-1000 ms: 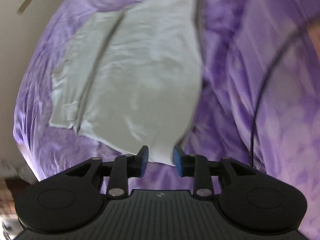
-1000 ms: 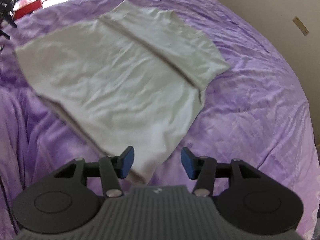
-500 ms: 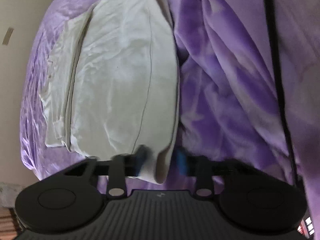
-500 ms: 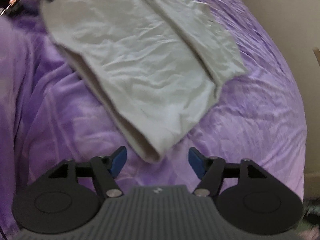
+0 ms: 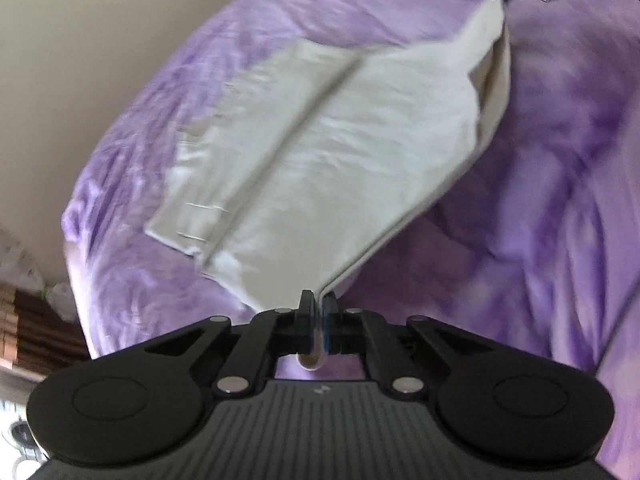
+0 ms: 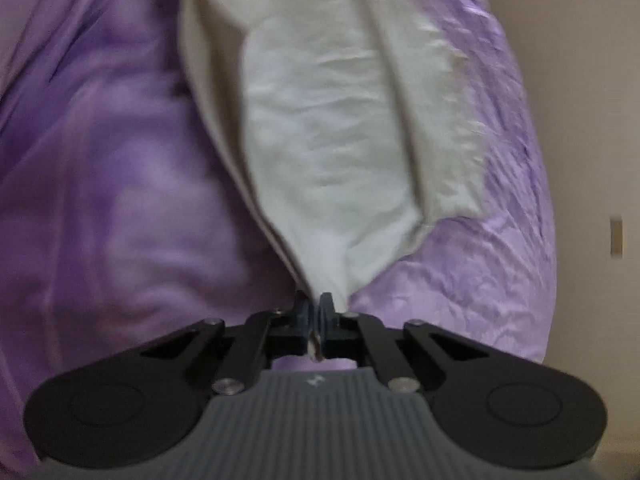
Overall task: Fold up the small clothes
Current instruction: 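Lift the sweatshirt edge with both grippers and fold it over lengthwise, then lay the folded edge down and open both grippers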
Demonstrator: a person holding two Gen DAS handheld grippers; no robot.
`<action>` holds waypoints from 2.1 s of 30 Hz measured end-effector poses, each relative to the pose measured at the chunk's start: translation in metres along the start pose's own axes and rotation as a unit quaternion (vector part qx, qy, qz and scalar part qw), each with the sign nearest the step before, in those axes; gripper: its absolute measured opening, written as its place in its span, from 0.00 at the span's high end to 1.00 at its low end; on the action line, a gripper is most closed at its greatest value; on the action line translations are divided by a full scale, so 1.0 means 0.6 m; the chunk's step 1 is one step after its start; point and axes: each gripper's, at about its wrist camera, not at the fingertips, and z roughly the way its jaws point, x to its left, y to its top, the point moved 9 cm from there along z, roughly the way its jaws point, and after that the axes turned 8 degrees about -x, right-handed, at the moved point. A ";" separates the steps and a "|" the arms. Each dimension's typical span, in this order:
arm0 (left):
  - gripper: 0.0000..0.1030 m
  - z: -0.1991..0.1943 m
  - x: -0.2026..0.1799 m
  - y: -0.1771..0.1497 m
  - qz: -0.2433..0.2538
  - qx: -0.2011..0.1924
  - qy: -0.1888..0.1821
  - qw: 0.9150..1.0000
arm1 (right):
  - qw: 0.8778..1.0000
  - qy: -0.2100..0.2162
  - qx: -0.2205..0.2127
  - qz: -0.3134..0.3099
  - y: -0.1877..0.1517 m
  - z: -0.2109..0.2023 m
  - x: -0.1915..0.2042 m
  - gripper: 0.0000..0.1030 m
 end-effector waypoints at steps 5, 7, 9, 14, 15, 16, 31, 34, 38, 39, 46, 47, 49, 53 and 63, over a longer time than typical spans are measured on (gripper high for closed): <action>0.97 0.014 0.113 0.059 -0.065 0.002 0.055 0.996 | 0.996 -0.066 -0.034 0.056 0.037 -0.014 -0.138 1.00; 0.97 0.022 0.164 0.087 -0.087 -0.003 0.079 0.993 | 0.992 -0.086 -0.046 0.075 0.054 -0.007 -0.199 1.00; 0.97 0.043 0.220 0.119 -0.099 -0.007 0.107 0.989 | 0.989 -0.104 -0.053 0.092 0.073 0.011 -0.262 1.00; 0.97 0.137 0.337 0.176 -0.106 0.002 0.154 0.982 | 0.977 -0.137 -0.071 0.149 0.121 0.085 -0.410 1.00; 0.97 0.162 0.363 0.188 -0.112 0.002 0.162 0.980 | 0.974 -0.141 -0.073 0.165 0.131 0.109 -0.441 1.00; 0.97 0.186 0.383 0.196 -0.116 0.002 0.166 0.979 | 0.971 -0.146 -0.073 0.175 0.140 0.129 -0.463 1.00; 0.97 0.553 0.503 0.164 -0.147 0.065 0.142 0.977 | 0.958 -0.119 -0.017 0.261 0.168 0.569 -0.601 1.00; 0.97 0.592 0.510 0.151 -0.155 0.069 0.132 0.977 | 0.955 -0.112 -0.014 0.273 0.164 0.627 -0.599 1.00; 0.96 0.628 0.515 0.135 -0.172 0.069 0.123 0.975 | 0.952 -0.107 -0.015 0.286 0.162 0.672 -0.598 1.00; 0.92 0.635 0.515 0.132 -0.177 0.069 0.123 0.974 | 0.952 -0.106 -0.015 0.287 0.162 0.681 -0.597 1.00; 0.68 0.619 0.519 0.129 -0.195 0.067 0.161 0.965 | 0.946 -0.120 -0.015 0.302 0.159 0.711 -0.603 0.83; 0.62 0.616 0.524 0.131 -0.194 0.067 0.166 0.965 | 0.943 -0.128 -0.019 0.308 0.158 0.704 -0.607 0.75; 0.55 0.598 0.526 0.135 -0.190 0.065 0.174 0.964 | 0.934 -0.141 -0.022 0.328 0.152 0.686 -0.617 0.40; 0.52 0.559 0.523 0.140 -0.187 0.060 0.180 0.964 | 0.903 -0.136 -0.044 0.405 0.125 0.636 -0.629 0.38; 0.52 0.487 0.461 0.173 -0.209 0.044 0.144 0.966 | 0.743 0.006 -0.090 0.663 0.005 0.548 -0.542 0.38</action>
